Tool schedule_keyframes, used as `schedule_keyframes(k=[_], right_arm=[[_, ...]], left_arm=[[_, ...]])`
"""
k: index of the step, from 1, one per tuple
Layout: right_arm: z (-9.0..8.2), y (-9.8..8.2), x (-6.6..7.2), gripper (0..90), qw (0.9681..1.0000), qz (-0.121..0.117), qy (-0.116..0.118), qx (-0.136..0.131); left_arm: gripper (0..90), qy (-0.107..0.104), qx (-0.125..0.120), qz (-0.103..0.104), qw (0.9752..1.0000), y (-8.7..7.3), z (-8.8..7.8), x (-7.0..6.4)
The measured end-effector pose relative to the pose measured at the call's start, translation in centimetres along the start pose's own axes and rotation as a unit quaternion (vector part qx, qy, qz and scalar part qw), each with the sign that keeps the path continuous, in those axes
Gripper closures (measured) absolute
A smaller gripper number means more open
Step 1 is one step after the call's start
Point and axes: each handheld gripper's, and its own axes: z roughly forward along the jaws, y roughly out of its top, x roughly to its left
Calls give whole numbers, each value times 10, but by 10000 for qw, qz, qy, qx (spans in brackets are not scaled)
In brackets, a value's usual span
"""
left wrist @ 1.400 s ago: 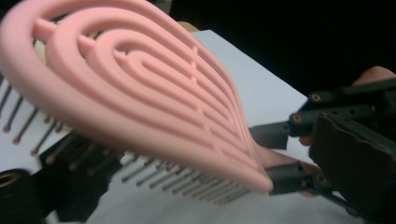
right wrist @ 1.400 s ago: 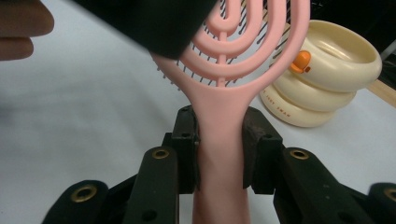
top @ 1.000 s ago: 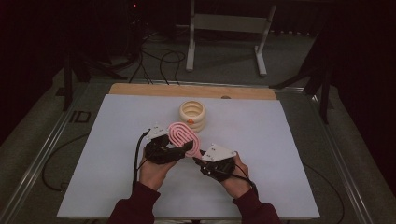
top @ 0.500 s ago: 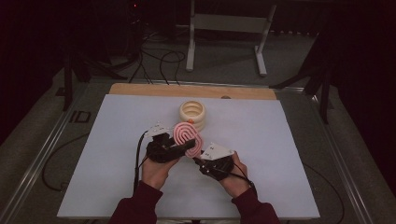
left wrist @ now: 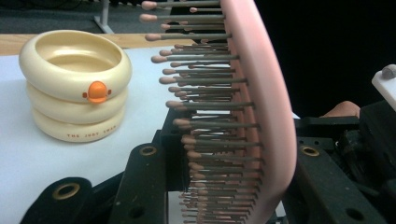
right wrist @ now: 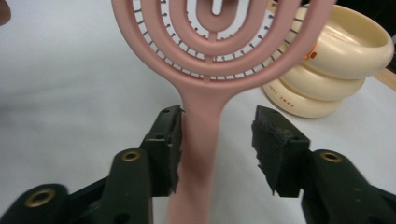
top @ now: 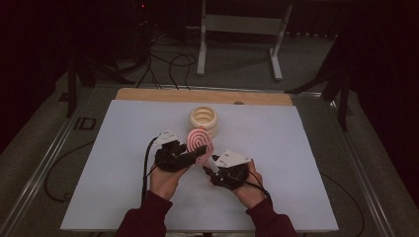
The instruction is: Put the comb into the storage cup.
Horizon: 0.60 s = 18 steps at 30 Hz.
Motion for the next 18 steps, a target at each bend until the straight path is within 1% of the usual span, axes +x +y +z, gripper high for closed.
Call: schedule_keyframes(k=[5,10,14,18], right_arm=[[-2,0,-2,449,10000,27,41,-33],[-3,-1,-5,381,9999,137,33,-61],[-6,-3,-6,323,9997,202,103,-105],[-6,-4,-8,237,9997,244,-9,-92]], left_arm=[[636,12,-38,12,10000,1,-2,2],[636,9,-92,58,9999,4,-5,1],[636,14,-116,71,9999,7,-7,1],[636,20,-134,69,9999,8,-8,2]])
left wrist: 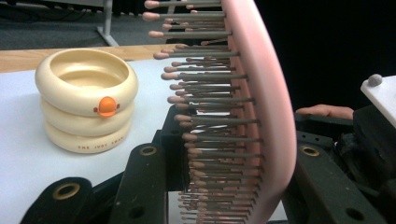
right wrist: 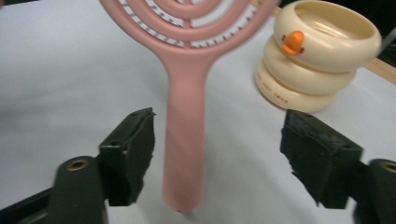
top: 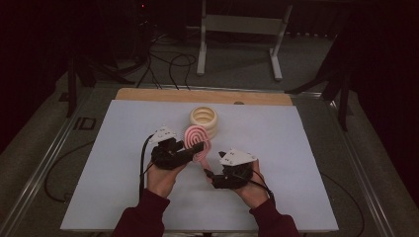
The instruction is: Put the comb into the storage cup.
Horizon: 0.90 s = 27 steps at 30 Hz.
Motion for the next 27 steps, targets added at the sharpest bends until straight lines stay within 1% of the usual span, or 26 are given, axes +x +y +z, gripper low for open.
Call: schedule_keyframes(k=[3,5,7,9,11,12,18,19,20,27], right_arm=[[-1,-1,-2,183,9998,171,-35,-42],[-2,-2,-3,141,9997,213,-79,-73],[-4,-5,-6,125,9994,302,-123,-131],[-5,-7,-8,105,9992,360,-144,-132],[-6,-9,-9,103,9990,379,-176,-125],[-8,-16,-13,101,9988,390,-275,-105],[-13,-24,-18,100,9981,458,-391,-146],[-14,-25,-19,100,9979,486,-408,-146],[-16,-27,-20,101,9967,651,-448,-173],[-21,-33,-24,101,9958,716,-528,-215]], left_arm=[[636,22,-33,-17,10000,1,-1,1],[635,15,-43,-8,10000,2,-2,1],[635,19,-79,4,10000,4,-4,1],[635,28,-86,19,10000,6,-5,1],[635,42,-89,37,9999,7,-5,1],[635,47,-121,49,9999,9,-7,1],[635,63,-138,83,9998,13,-9,2],[635,78,-143,100,9998,14,-9,2],[635,84,-160,96,9998,15,-10,2],[635,93,-221,140,9996,21,-14,3]])
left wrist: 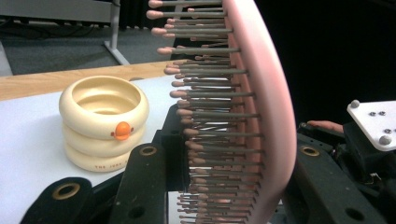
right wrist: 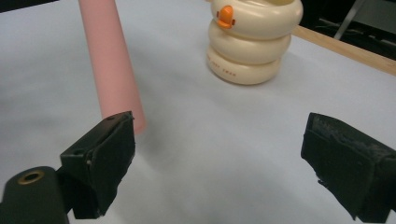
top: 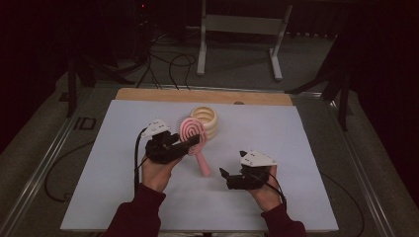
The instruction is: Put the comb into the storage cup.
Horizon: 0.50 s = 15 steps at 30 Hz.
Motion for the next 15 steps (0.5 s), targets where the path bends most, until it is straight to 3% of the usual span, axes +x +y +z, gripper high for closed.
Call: schedule_keyframes(k=[15], right_arm=[[-10,-15,-8,100,9999,44,-93,-92]], left_arm=[[635,8,-140,50,9999,10,-8,4]])
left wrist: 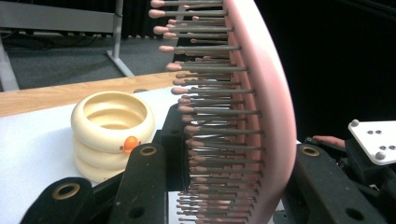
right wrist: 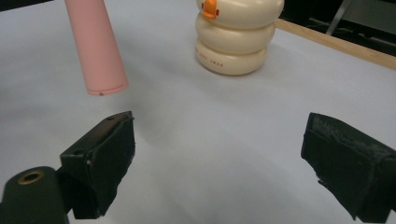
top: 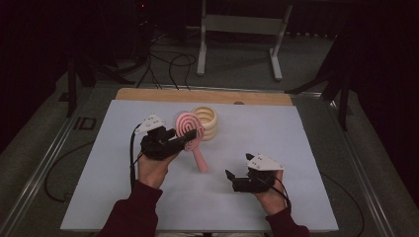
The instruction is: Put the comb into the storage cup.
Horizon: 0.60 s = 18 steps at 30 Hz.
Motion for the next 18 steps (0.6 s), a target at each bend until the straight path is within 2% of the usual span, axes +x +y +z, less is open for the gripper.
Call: schedule_keyframes(k=[9,18], right_arm=[[-7,-8,-5,100,9999,141,-75,-26],[-17,-16,-12,100,9997,172,-141,-106]], left_arm=[[636,49,-78,52,9999,7,-5,2],[636,31,-120,79,9999,12,-9,8]])
